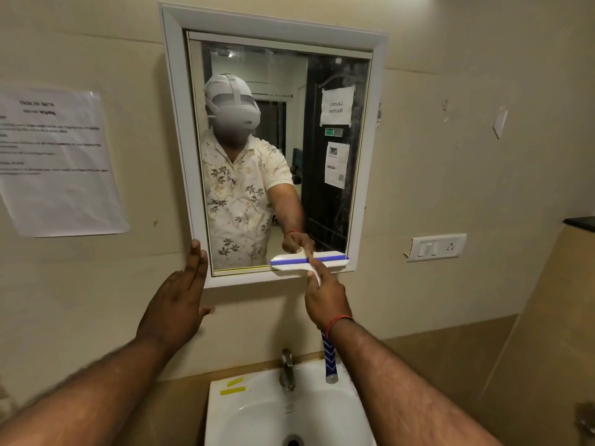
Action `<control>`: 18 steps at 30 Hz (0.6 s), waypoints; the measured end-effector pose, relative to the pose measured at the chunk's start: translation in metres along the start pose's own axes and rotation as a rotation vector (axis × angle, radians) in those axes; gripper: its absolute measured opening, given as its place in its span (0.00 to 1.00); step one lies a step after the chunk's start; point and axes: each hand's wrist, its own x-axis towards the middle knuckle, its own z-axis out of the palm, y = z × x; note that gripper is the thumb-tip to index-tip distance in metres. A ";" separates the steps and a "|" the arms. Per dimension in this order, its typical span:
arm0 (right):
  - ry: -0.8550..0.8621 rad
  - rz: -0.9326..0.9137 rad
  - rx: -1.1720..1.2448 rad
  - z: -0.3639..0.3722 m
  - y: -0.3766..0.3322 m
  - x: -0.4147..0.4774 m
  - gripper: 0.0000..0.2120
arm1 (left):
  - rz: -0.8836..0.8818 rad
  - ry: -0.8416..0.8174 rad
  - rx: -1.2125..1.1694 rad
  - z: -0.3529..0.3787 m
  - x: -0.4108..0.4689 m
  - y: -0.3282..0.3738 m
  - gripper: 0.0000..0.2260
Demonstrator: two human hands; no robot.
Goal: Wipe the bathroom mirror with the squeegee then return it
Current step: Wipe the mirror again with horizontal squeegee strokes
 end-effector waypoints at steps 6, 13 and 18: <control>-0.020 0.013 -0.020 -0.006 -0.005 0.000 0.21 | -0.039 -0.045 -0.012 0.001 -0.006 0.004 0.67; -0.061 0.016 -0.057 -0.011 -0.012 0.002 0.22 | -0.067 -0.114 0.008 0.008 -0.014 0.006 0.69; -0.073 0.026 -0.100 -0.014 -0.019 0.001 0.22 | -0.116 -0.186 0.023 0.013 -0.027 0.010 0.72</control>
